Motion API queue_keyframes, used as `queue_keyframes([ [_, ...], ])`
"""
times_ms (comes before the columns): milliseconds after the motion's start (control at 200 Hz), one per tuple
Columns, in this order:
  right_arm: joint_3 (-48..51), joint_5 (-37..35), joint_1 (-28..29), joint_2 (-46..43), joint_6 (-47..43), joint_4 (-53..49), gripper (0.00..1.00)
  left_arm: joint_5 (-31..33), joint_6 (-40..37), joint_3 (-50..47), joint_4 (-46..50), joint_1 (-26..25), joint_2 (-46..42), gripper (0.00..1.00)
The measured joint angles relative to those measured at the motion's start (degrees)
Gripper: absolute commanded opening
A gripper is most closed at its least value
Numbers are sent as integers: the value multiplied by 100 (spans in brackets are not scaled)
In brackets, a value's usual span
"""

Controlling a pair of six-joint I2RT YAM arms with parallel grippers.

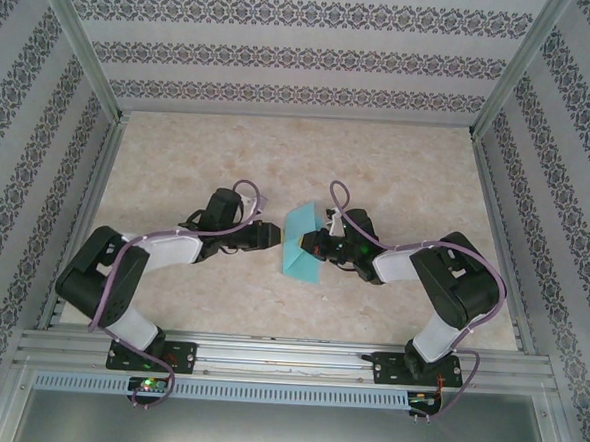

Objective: Fold a paper plane with a square sheet of paper (fold left side to right side)
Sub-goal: Turn over the paper at the center of the table.

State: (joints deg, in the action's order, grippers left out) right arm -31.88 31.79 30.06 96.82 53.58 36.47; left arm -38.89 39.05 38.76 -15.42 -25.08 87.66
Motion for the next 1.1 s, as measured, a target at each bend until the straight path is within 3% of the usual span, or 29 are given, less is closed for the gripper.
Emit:
queue_keyframes([
  [390,0,-22,-481,-1263,-422,-17,0,717,-450,-31,990,317,-2544,100],
  [600,-120,-39,-557,-2155,-713,33,0,557,15,-50,533,476,-3110,100],
  [834,-291,-13,-555,-2924,-879,520,0,-428,990,20,-723,474,-2524,99],
  [1099,-299,70,-345,-3036,-872,1067,0,-901,1397,269,-1392,195,-2197,94],
])
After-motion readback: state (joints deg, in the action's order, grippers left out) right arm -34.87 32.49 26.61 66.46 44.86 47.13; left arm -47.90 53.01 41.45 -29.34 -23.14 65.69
